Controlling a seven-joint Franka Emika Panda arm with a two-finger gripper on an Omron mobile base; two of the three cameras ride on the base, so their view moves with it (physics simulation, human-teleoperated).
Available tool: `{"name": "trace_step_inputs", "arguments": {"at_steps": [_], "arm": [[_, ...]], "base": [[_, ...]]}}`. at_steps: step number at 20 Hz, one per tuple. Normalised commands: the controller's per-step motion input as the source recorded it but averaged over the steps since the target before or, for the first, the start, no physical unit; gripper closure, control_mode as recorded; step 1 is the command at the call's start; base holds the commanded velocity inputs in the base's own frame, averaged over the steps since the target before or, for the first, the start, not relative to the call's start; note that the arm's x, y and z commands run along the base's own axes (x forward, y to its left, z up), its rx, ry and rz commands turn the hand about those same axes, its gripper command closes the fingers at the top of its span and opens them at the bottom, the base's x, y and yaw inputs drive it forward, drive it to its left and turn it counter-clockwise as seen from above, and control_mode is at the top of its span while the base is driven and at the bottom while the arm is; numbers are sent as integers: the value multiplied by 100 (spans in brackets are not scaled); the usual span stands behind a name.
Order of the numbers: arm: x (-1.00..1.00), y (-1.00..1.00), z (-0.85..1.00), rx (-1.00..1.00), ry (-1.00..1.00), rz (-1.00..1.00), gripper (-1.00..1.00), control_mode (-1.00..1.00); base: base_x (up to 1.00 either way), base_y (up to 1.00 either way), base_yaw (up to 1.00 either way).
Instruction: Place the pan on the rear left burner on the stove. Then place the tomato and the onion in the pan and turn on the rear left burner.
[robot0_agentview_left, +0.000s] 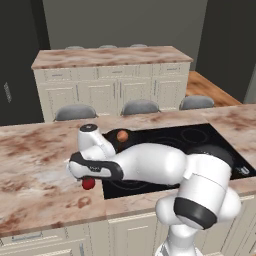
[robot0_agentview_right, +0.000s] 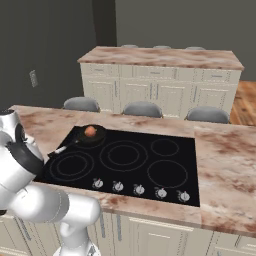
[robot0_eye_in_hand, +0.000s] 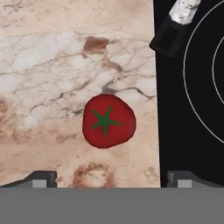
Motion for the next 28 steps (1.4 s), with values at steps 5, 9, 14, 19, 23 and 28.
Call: {"name": "trace_step_inputs", "arguments": {"at_steps": [5,9,14,19,23,28], "arm": [[9,9,-20,0,0,0,-100,-100],[23,9,-11,0,0,0,-100,-100],[24,7,-12,-2,0,0,-100,-100],[8,9,-14,-3,0,0,-100,-100],[0,2,-24,-3,0,0,-100,-100],[4,0,-27,-3,0,0,-100,-100]], "base": [[0,0,0],[0,0,0],[0,0,0],[0,0,0],[0,0,0],[0,0,0]]}}
